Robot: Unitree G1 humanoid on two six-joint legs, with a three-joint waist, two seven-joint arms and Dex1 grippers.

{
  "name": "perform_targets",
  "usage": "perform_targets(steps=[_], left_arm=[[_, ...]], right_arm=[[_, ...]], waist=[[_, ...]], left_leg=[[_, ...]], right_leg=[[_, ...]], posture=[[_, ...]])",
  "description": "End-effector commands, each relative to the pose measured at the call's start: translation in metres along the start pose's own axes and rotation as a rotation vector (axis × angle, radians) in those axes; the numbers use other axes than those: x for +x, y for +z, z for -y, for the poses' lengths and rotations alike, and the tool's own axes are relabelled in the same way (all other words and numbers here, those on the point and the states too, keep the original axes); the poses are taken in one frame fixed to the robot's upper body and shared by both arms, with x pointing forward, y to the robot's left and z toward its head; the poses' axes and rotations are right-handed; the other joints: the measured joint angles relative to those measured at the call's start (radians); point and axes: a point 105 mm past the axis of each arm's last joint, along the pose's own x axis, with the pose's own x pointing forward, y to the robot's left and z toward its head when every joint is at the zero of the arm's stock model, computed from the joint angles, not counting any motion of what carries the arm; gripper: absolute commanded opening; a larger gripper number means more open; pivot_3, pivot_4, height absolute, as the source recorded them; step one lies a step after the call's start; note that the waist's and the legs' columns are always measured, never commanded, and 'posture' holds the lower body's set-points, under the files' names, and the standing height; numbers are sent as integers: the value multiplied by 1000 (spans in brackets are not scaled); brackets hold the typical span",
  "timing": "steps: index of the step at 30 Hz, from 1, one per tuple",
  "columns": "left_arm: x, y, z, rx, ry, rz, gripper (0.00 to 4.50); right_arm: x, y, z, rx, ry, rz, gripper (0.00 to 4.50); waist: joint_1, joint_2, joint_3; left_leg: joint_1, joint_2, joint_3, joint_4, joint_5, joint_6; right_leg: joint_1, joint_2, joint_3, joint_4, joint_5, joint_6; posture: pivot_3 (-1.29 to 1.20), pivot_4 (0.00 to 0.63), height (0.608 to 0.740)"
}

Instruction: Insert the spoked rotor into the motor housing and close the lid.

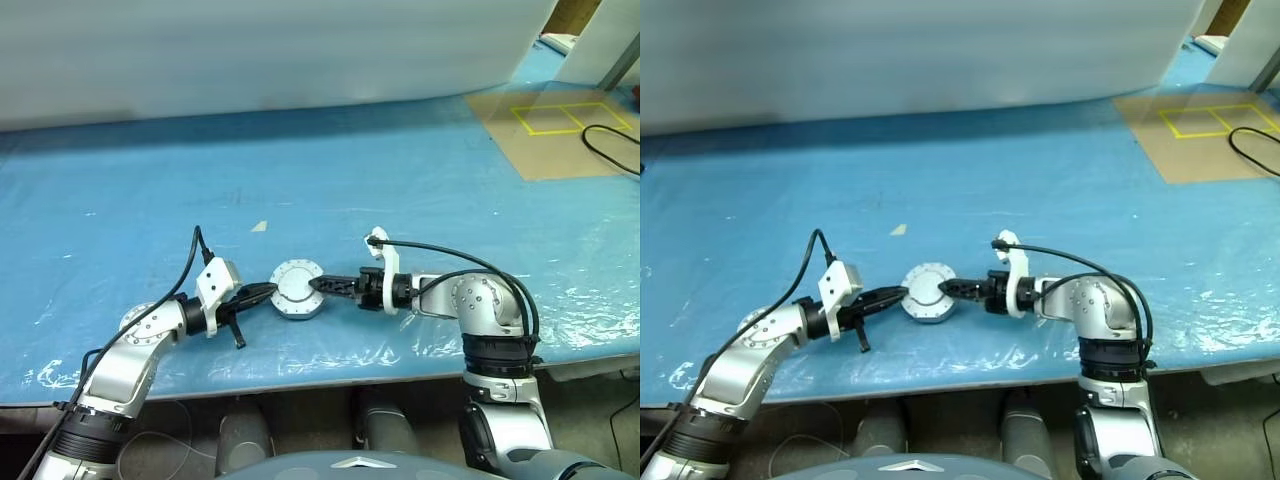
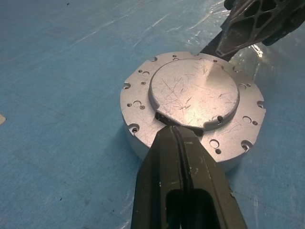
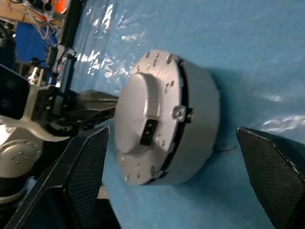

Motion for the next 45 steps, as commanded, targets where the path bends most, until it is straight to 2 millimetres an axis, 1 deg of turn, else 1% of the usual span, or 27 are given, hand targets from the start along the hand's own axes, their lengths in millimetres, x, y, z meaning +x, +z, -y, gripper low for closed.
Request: perform_targets(steps=[1,6,11,14,16,17,18,21,22,23,27,34,37,40,45], left_arm=[[-1,-12,7,-26,-29,-47,0],[-1,-12,7,-24,-27,-48,0],[-1,-12,7,-23,-28,-51,0],[-1,-12,7,-22,-29,-51,0],[-1,-12,7,-21,-28,-51,0],[-2,-12,6,-20,-28,-50,0],[-1,-12,6,-19,-27,-50,0],[-2,-12,6,-17,-24,-50,0],[-2,-12,5,-16,-23,-50,0],[-2,-12,5,-16,-22,-50,0],[-2,-12,5,-14,-19,-50,0],[-2,-12,4,-12,-11,-46,0],[-2,-11,2,-11,5,-36,0],[-2,-3,-5,-48,50,26,0],[-9,18,-28,-167,175,182,0]], right_arm=[[-1,4,-13,27,68,8,4488],[-2,10,-17,77,110,57,4488],[-2,9,-18,86,123,60,4488],[-2,5,-17,72,108,37,3936],[-1,0,-16,57,88,11,3312],[-1,-2,-14,51,78,-2,2882],[-1,-4,-13,48,69,-11,2616],[0,-9,-7,36,34,-31,1585],[0,-10,-5,30,22,-37,1284],[0,-10,-3,26,14,-39,1159],[0,-11,-2,16,7,-43,1159],[2,-10,-5,34,36,-35,1159],[3,-5,-8,49,53,-9,1159],[3,0,-10,67,73,17,1159],[3,13,-15,113,118,87,1159]], waist=[[0,0,0],[1,0,0],[2,1,0],[3,1,1],[3,1,1],[3,1,1],[4,1,1],[3,1,1],[3,2,0],[3,2,0],[3,2,0],[3,2,0],[3,2,0],[2,2,0],[0,2,0]], left_leg=[[0,0,0,0,0,0],[0,0,0,0,0,0],[0,0,0,0,0,0],[0,-1,0,0,0,0],[0,-1,0,0,0,0],[0,-1,0,0,0,0],[0,-1,0,0,0,0],[0,-1,0,-1,0,0],[0,-1,0,-1,0,0],[0,-1,0,-1,0,0],[1,-1,0,-1,0,0],[1,-1,0,-1,0,0],[1,-1,0,-1,0,0],[1,-2,0,-1,0,0],[-3,-1,0,0,0,0]], right_leg=[[0,0,0,0,0,0],[0,0,0,0,0,0],[0,0,0,0,0,0],[0,0,0,0,0,1],[0,0,0,0,0,1],[0,-1,0,0,-1,1],[0,-1,0,0,-1,1],[0,0,0,0,-1,1],[0,0,0,0,-1,1],[0,-1,0,0,-1,1],[0,-1,1,0,-1,2],[0,-1,1,0,-1,2],[0,-1,1,0,-1,2],[0,-1,1,0,-1,2],[-4,-1,1,1,-1,1]], posture=[[0,150,740],[0,150,740],[0,150,740],[0,150,740],[0,150,740],[0,150,740],[0,150,740],[0,150,740],[0,150,740],[0,150,740],[0,150,740],[0,150,740],[0,150,740],[0,150,740],[0,150,740]])
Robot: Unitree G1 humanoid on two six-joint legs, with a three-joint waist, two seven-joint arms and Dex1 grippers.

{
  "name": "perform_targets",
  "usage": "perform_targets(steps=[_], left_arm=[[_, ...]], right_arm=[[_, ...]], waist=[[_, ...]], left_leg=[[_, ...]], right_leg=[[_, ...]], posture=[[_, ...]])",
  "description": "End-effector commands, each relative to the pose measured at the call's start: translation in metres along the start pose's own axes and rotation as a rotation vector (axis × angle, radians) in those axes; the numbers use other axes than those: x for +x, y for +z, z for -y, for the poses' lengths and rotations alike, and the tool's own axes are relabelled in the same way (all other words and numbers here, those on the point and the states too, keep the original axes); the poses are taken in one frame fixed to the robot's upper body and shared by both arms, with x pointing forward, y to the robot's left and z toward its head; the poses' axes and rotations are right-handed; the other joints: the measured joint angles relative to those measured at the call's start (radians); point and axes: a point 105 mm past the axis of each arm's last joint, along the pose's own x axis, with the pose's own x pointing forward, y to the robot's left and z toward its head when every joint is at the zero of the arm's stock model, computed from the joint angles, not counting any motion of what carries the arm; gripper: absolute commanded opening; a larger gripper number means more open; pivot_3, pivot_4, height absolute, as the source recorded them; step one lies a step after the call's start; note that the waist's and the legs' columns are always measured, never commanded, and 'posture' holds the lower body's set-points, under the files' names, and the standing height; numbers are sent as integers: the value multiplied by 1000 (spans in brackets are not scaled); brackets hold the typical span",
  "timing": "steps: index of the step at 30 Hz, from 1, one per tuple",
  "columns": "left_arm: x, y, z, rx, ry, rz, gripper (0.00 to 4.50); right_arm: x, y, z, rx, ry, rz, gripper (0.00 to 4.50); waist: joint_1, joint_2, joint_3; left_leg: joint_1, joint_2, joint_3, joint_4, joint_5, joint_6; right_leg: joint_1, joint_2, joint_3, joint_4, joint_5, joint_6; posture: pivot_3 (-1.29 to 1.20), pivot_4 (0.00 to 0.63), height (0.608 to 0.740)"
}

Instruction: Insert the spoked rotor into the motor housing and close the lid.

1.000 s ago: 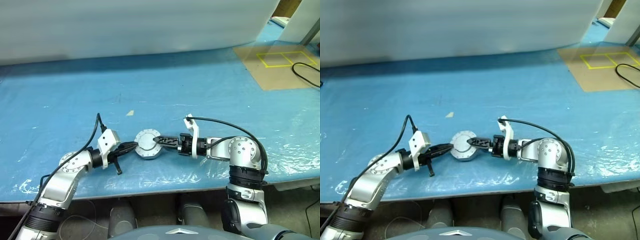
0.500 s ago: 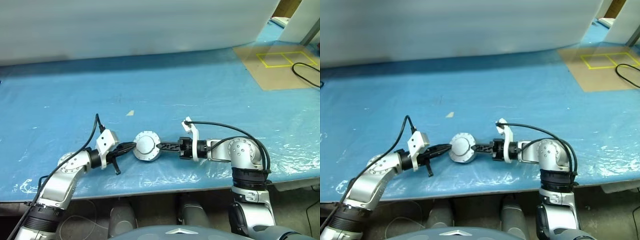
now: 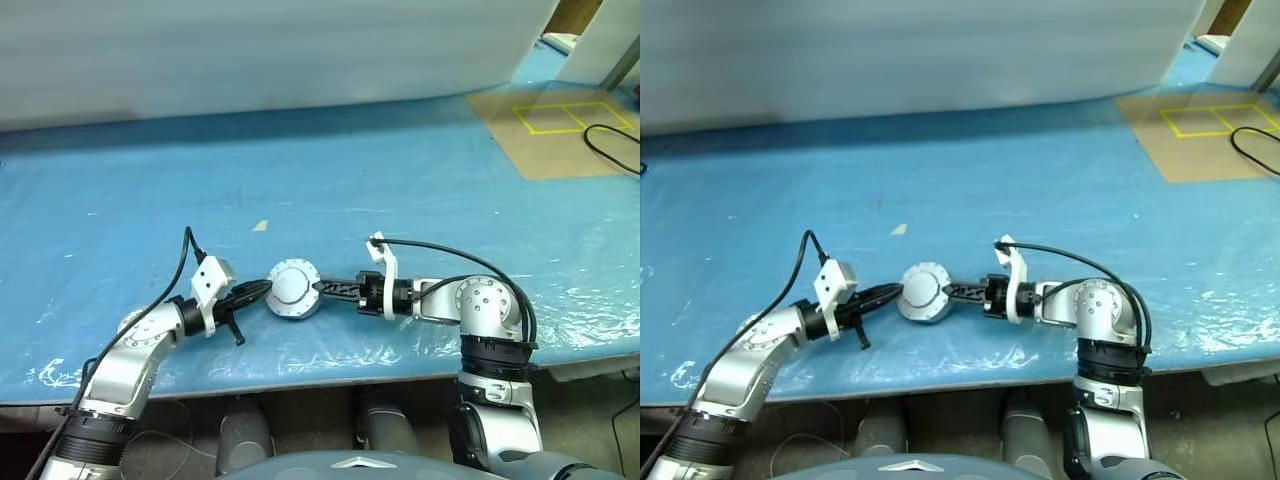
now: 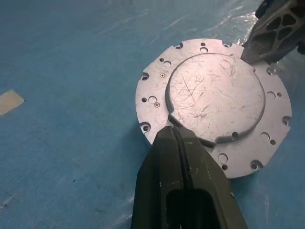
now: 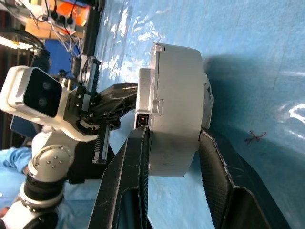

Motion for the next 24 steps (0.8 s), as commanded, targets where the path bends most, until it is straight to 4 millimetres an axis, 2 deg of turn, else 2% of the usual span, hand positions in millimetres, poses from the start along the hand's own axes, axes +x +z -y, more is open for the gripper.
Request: perform_targets(steps=[1,7,13,18,24], left_arm=[[-5,25,-16,-42,75,124,0],[-15,44,-41,-184,198,278,0],[-22,44,-46,-323,235,345,0],[-18,37,-33,-484,196,387,1576],[-9,41,-20,-671,152,462,3508]], right_arm=[[1,13,-14,1,68,54,1159],[2,25,-18,58,104,122,1159],[2,46,-21,113,136,251,1159],[1,66,-27,146,180,365,1159],[-1,80,-38,142,240,445,1159]], waist=[[-1,0,0],[-2,0,0],[-1,0,0],[0,0,0],[2,-1,0]], left_leg=[[-3,0,0,0,0,0],[-8,0,0,0,0,-1],[-7,0,0,0,0,-1],[-7,0,0,1,0,-1],[-7,0,0,1,0,-1]], right_leg=[[-4,0,0,1,0,0],[-11,1,0,1,1,-1],[-11,1,0,1,1,0],[-11,1,0,1,1,-1],[-11,1,0,1,1,0]], posture=[[0,150,740],[0,150,740],[0,150,740],[0,150,740],[0,150,740]])
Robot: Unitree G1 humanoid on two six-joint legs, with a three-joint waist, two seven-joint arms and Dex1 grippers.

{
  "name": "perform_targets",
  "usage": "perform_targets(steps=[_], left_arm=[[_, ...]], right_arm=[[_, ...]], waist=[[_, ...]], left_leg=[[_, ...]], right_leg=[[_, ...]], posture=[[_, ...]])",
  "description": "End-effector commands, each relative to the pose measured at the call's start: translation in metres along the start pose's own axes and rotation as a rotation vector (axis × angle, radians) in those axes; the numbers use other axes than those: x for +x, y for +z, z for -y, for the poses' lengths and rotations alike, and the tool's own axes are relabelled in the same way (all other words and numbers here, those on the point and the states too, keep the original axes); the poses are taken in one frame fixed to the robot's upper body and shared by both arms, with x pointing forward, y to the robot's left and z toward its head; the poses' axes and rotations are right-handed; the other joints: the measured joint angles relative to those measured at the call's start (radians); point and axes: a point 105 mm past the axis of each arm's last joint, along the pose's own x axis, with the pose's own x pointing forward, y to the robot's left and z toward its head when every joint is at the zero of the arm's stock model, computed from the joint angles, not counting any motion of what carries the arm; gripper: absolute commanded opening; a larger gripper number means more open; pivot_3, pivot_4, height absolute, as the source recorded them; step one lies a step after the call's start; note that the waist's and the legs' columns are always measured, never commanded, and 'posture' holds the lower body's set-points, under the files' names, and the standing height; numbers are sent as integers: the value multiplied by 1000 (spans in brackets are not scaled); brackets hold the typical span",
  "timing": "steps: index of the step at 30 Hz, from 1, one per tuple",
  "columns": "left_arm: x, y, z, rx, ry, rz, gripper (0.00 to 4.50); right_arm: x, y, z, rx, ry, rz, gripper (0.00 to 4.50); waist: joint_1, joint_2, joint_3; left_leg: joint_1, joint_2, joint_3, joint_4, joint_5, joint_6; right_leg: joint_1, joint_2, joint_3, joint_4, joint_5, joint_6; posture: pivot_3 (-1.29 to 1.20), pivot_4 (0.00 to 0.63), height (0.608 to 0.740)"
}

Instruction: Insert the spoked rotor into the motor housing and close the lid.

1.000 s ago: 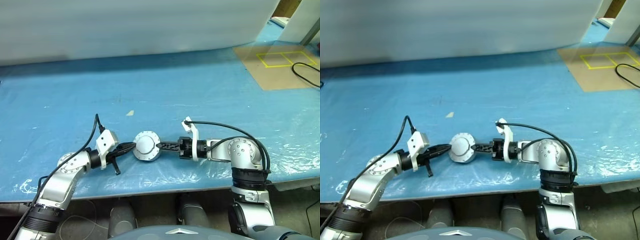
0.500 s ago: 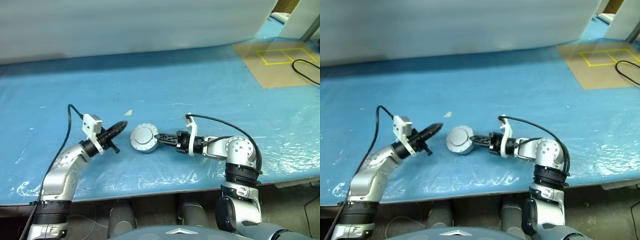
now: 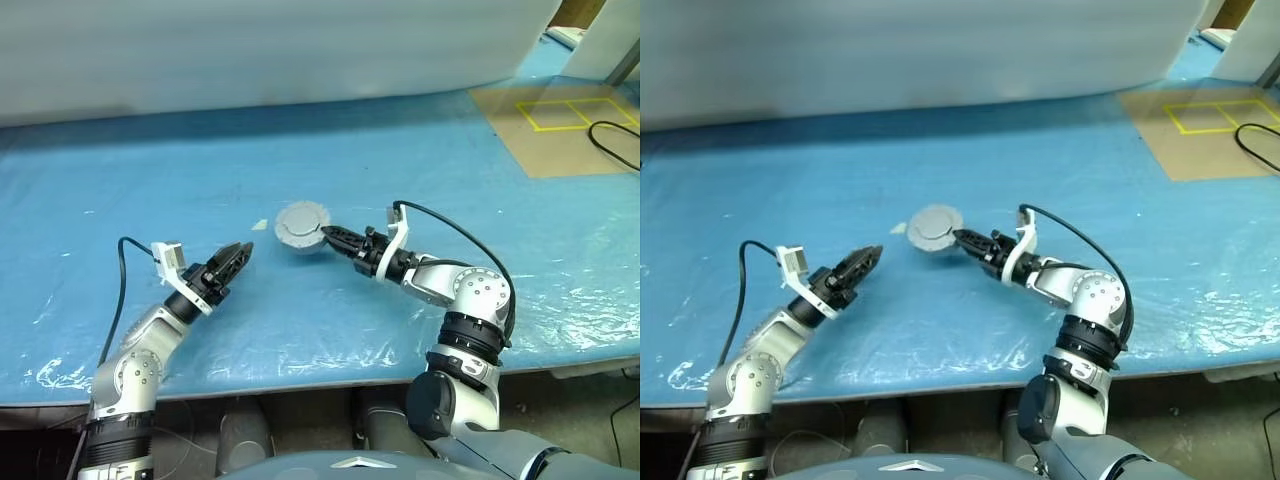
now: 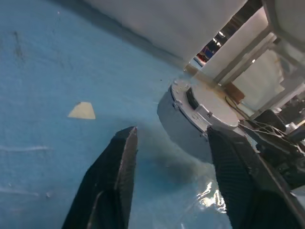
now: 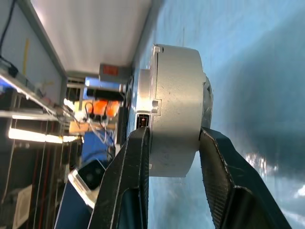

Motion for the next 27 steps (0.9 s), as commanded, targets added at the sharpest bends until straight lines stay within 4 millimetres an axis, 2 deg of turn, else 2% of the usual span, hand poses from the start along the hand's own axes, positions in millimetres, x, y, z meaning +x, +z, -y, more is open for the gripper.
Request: perform_targets(steps=[1,3,7,14,23,26,27], left_arm=[[6,11,20,-72,-65,51,3831],[11,10,22,-130,-63,59,4470],[23,4,21,-254,-37,33,4470],[42,1,38,-335,-90,5,4470],[59,2,43,-412,-122,25,4470],[62,3,44,-434,-129,29,3907],[62,3,45,-438,-134,25,3570]], right_arm=[[12,7,-41,-22,193,44,1159],[13,8,-44,-21,213,51,1159],[13,6,-52,-23,262,46,1159],[13,-2,-57,-32,295,15,1159],[13,-16,-56,-58,293,-47,1159],[13,-19,-52,-62,277,-58,1159],[14,-19,-52,-64,275,-59,1159]], waist=[[-2,0,0],[-3,0,0],[-2,0,0],[-1,0,0],[-1,0,0],[1,0,0],[1,0,0]], left_leg=[[0,0,0,0,0,0],[0,0,0,0,0,0],[0,0,0,1,0,0],[0,0,0,1,0,0],[-1,0,-1,2,0,0],[-1,-1,-1,2,0,0],[-1,-1,-1,2,0,0]], right_leg=[[0,0,0,0,0,0],[0,0,0,0,0,0],[0,0,0,0,0,1],[0,0,0,0,2,4],[1,0,0,0,2,4],[1,0,0,0,2,4],[1,0,0,0,3,4]], posture=[[0,150,740],[0,150,740],[0,150,740],[0,150,740],[0,150,740],[0,150,740],[0,150,740]])
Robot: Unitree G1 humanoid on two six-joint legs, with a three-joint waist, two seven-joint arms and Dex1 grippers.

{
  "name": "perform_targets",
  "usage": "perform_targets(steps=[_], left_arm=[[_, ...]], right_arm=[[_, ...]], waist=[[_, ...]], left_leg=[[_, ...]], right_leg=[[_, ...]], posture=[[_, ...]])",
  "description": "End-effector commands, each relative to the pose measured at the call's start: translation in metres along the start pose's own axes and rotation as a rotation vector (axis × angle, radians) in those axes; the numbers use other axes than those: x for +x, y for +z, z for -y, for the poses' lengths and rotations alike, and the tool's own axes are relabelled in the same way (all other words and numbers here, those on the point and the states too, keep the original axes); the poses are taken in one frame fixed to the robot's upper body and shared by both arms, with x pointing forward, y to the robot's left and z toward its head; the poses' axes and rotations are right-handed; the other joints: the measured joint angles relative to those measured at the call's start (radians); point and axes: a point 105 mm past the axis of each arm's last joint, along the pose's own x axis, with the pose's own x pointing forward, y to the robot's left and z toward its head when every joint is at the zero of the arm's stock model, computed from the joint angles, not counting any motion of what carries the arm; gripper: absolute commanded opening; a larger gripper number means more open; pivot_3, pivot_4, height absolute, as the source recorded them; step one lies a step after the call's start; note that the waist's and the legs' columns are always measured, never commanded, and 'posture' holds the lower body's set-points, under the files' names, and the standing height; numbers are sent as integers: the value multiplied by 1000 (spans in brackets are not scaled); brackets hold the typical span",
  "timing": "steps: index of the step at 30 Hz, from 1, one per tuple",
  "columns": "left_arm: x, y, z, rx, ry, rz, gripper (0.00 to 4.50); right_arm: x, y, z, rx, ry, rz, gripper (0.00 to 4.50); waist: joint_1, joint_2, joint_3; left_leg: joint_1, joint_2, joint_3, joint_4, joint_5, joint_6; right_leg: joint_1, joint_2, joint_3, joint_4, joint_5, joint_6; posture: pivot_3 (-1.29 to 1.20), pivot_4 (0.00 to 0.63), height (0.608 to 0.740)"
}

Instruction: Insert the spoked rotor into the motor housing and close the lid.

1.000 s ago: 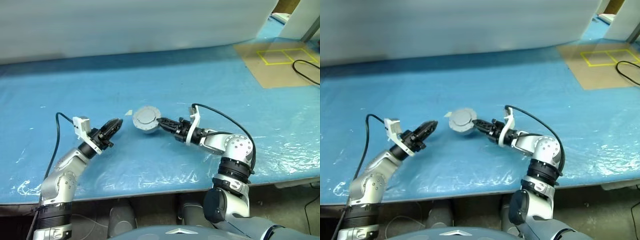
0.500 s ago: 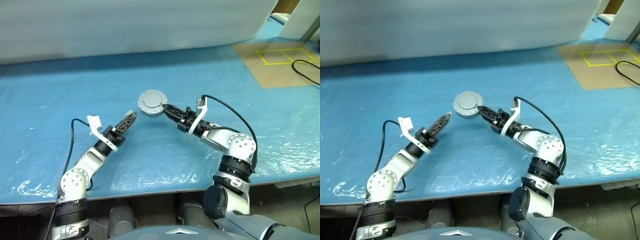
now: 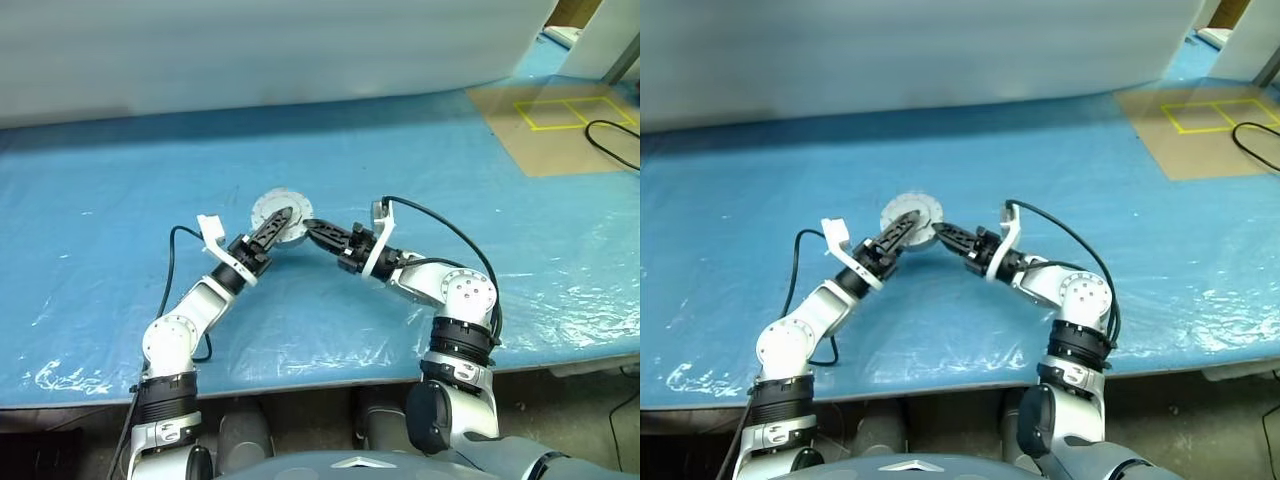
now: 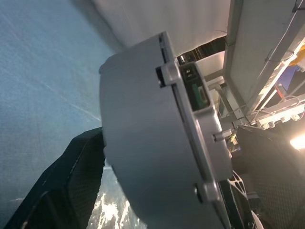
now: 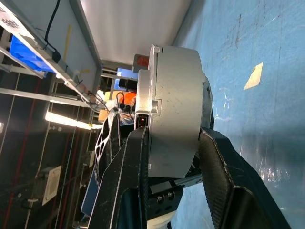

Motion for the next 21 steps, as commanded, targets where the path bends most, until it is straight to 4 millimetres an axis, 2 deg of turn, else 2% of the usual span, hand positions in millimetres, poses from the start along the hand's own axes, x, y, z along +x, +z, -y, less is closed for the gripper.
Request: perform_targets(steps=[1,3,6,11,15,21], left_arm=[[5,4,11,-23,-57,8,3230],[5,6,12,-47,-62,23,2876],[4,7,12,-52,-65,27,2765],[2,1,15,-53,-80,-2,2734],[4,2,5,-32,-18,18,2733],[9,9,10,-111,-47,95,2733]], right_arm=[[2,3,-25,-50,117,7,1159],[3,3,-25,-50,121,11,1159],[3,3,-25,-51,123,16,1159],[4,3,-25,-58,125,13,1159],[5,3,-26,-66,126,17,1159],[6,13,-29,-79,137,65,3161]], waist=[[1,0,0],[1,0,0],[1,0,0],[1,0,0],[2,0,0],[2,-1,0]], left_leg=[[0,0,0,0,0,0],[0,0,0,0,0,0],[0,0,0,0,0,0],[0,0,-1,1,0,0],[0,0,-1,1,0,0],[-1,0,-1,2,0,0]], right_leg=[[0,0,0,0,0,0],[0,0,0,0,0,0],[0,0,0,0,0,0],[0,0,0,0,0,0],[0,0,0,0,0,0],[1,0,0,0,0,0]], posture=[[0,150,740],[0,150,740],[0,150,740],[0,150,740],[0,150,740],[0,150,740]])
